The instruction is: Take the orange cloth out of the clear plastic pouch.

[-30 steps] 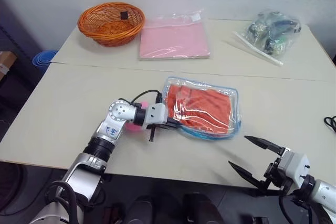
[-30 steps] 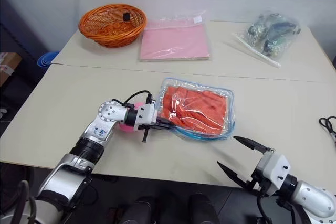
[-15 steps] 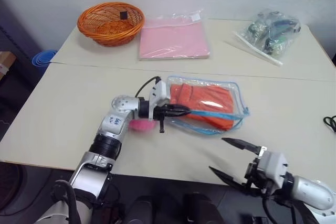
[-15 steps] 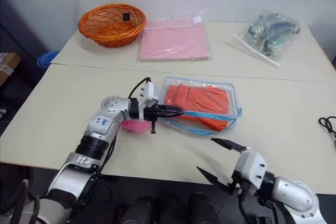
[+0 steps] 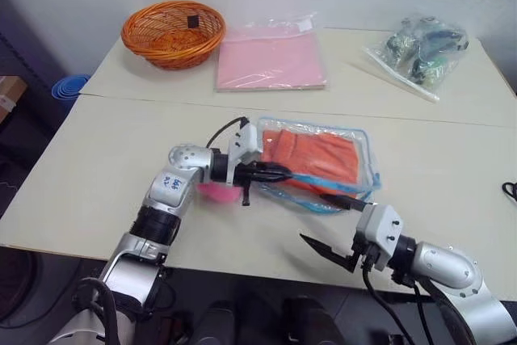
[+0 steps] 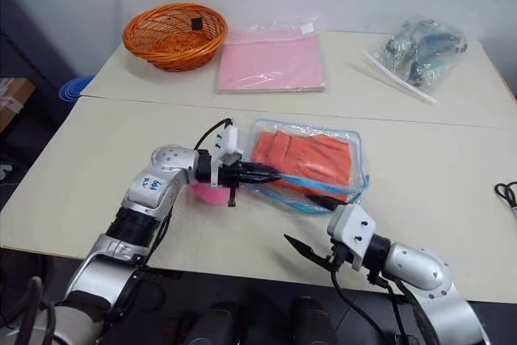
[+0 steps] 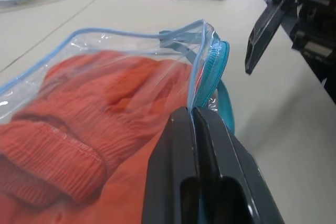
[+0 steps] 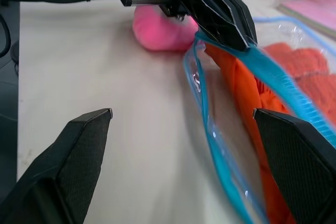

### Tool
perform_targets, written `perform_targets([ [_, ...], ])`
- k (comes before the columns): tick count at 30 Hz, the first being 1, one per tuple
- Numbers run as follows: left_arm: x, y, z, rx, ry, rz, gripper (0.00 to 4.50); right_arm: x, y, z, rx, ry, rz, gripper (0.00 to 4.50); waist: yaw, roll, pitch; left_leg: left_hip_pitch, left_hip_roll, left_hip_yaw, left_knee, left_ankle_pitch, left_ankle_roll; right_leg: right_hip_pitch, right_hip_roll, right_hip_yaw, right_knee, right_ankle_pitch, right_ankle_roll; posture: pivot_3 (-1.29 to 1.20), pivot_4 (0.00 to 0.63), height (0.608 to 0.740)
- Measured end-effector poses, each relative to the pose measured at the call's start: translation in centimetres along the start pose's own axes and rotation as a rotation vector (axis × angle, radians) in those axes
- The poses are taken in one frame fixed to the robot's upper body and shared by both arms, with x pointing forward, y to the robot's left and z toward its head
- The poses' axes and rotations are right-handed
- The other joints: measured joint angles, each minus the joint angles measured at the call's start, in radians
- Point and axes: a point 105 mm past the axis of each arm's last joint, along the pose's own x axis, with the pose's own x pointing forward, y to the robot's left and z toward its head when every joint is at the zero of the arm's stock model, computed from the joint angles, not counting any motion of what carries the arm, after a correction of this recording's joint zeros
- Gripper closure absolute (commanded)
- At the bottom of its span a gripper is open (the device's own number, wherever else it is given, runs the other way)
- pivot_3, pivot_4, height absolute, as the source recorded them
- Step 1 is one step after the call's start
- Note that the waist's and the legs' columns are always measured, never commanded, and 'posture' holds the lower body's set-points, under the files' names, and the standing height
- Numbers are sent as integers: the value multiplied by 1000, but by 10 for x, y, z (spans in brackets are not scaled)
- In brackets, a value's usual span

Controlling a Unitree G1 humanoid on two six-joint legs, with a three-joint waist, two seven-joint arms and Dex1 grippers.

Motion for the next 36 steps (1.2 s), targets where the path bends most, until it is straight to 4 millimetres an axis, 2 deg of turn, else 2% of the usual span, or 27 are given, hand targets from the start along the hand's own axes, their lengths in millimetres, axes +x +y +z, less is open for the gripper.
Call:
perform_targets([
  [7, 3, -4, -2, 81, 11, 1, 1272, -34, 12, -16, 51, 54, -6, 0, -1, 0, 0, 0, 0, 0, 0, 0, 0, 1, 0, 0, 0, 0, 0, 0, 150, 740],
  [11, 8, -9, -2, 169, 27, -30, 1272, -43, 11, -17, 40, 60, -24, 0, -4, 0, 0, 2, 0, 1, 0, 0, 0, 1, 0, 1, 2, 0, 0, 0, 150, 740],
  [18, 17, -13, -9, 298, 92, -54, 1272, -45, 6, -8, -3, 14, -51, 0, -1, 0, 0, 3, 0, 1, 0, 0, 0, 1, 0, 1, 3, 0, 0, 0, 150, 740],
  [21, 18, -7, -13, 304, 109, -21, 1810, -46, 3, -1, -26, -47, -89, 0, -1, 0, 0, 2, 0, 1, 0, 0, 0, 1, 0, 1, 4, 0, 0, 0, 150, 740],
  [24, 19, -4, -15, 305, 118, -6, 2744, -55, -10, 4, -16, -101, -200, 0, -1, 0, 0, 3, 0, 1, 0, 0, 0, 1, 0, 1, 4, 0, 0, 0, 150, 740],
  [29, 19, -4, -15, 306, 117, -10, 4365, -74, -18, -7, -8, -61, -275, 0, -1, 0, 0, 3, 0, 1, 0, 0, 0, 1, 0, 1, 4, 0, 0, 0, 150, 740],
  [32, 19, -5, -13, 292, 97, -17, 4467, -83, -18, -14, 3, -35, -296, 0, -1, 0, 0, 3, 0, 1, 0, 0, 0, 1, 0, 1, 4, 0, 0, 0, 150, 740],
  [36, 18, -6, -12, 273, 82, -28, 4467, -83, -16, -15, 4, -37, -290, 0, -3, 0, 0, 3, 0, 2, 0, 0, 0, 1, 0, 1, 5, 0, 0, 0, 150, 740],
])
